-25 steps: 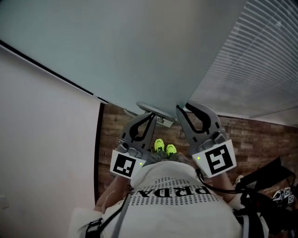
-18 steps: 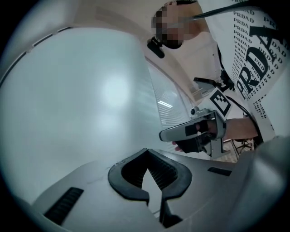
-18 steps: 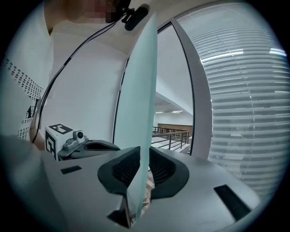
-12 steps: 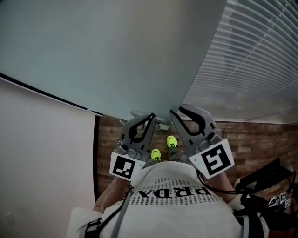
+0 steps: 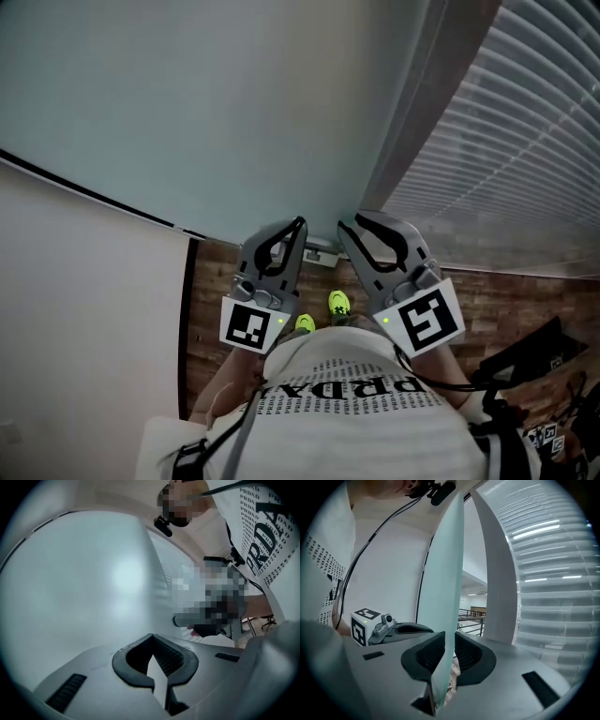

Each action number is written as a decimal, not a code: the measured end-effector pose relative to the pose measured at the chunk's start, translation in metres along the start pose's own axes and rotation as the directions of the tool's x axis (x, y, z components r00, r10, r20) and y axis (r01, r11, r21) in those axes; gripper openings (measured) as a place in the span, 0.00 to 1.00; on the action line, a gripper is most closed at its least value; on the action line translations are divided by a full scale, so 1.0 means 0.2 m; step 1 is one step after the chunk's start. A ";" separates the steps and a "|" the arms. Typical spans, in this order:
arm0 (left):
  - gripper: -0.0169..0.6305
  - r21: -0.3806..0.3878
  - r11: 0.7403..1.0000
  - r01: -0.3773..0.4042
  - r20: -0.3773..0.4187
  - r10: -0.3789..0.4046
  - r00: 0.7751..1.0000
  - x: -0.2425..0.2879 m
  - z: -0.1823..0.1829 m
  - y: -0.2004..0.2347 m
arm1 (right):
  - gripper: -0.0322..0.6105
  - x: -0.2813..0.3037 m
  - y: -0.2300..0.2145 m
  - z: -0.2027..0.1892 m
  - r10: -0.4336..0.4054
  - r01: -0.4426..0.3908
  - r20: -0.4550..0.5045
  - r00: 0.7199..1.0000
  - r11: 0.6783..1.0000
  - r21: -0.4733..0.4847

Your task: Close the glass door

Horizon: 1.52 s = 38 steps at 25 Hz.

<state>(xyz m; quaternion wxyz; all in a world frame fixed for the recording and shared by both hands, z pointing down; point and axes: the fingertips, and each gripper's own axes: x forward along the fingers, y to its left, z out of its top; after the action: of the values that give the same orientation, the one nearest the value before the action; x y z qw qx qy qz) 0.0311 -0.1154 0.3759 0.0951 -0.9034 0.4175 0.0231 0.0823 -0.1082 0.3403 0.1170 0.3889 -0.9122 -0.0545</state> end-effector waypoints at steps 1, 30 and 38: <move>0.02 0.007 1.000 -0.005 0.004 0.005 1.000 0.00 0.00 0.01 | 0.11 0.01 0.00 0.00 0.000 0.000 0.000 1.000 1.000 0.002; 0.02 0.011 1.000 -0.016 -0.018 0.016 1.000 0.22 -0.01 0.18 | 0.05 0.01 0.13 -0.10 0.034 -0.034 -0.013 0.999 0.999 0.024; 0.02 0.000 1.000 0.018 0.032 -0.018 0.999 0.15 0.19 0.21 | 0.05 0.11 0.11 0.08 0.043 -0.045 0.057 0.997 0.998 0.041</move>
<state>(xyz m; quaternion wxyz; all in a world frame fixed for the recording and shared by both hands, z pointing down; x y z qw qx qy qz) 0.0201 -0.1586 0.3286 0.1020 -0.9066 0.4079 0.0367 0.0484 -0.1089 0.3337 0.0842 0.3695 -0.9244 -0.0433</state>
